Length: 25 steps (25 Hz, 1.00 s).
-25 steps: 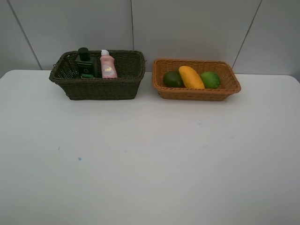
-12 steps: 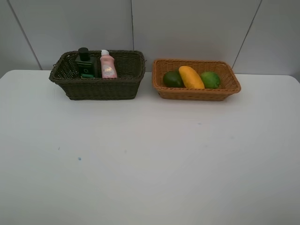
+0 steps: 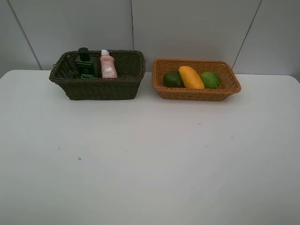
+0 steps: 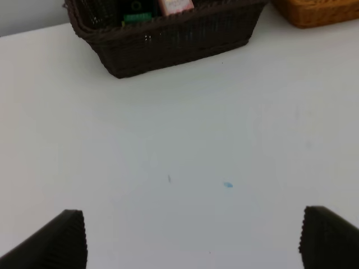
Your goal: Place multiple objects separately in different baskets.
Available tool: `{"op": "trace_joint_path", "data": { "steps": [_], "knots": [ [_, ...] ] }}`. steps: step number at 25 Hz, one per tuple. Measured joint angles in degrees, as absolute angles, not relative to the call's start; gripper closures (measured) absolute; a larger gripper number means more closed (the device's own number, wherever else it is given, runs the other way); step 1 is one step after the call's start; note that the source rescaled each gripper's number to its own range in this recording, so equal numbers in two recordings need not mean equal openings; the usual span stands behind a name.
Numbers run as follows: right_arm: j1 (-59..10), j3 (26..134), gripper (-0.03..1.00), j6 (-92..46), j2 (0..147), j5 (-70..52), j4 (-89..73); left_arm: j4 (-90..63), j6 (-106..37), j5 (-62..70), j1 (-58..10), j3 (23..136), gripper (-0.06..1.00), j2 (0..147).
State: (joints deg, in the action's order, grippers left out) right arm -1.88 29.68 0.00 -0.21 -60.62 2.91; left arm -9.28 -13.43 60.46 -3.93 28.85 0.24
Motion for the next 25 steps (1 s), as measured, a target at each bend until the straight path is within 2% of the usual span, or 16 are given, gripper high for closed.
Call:
{"op": "trace_joint_path", "data": {
  "steps": [8, 16, 25],
  "knots": [
    [-1.88, 29.68, -0.02, 0.00, -0.21, -60.62, 2.91, -8.22, -11.55, 60.60, -3.93, 28.85, -0.05, 0.24],
    [-1.88, 29.68, -0.02, 0.00, -0.21, -60.62, 2.91, -0.89, -1.12, 60.60, -3.93, 28.73, -0.05, 0.24],
    [-1.88, 29.68, -0.02, 0.00, -0.21, -60.62, 2.91, 0.00, 0.00, 60.60, -3.93, 28.73, -0.05, 0.24]
  ]
}}
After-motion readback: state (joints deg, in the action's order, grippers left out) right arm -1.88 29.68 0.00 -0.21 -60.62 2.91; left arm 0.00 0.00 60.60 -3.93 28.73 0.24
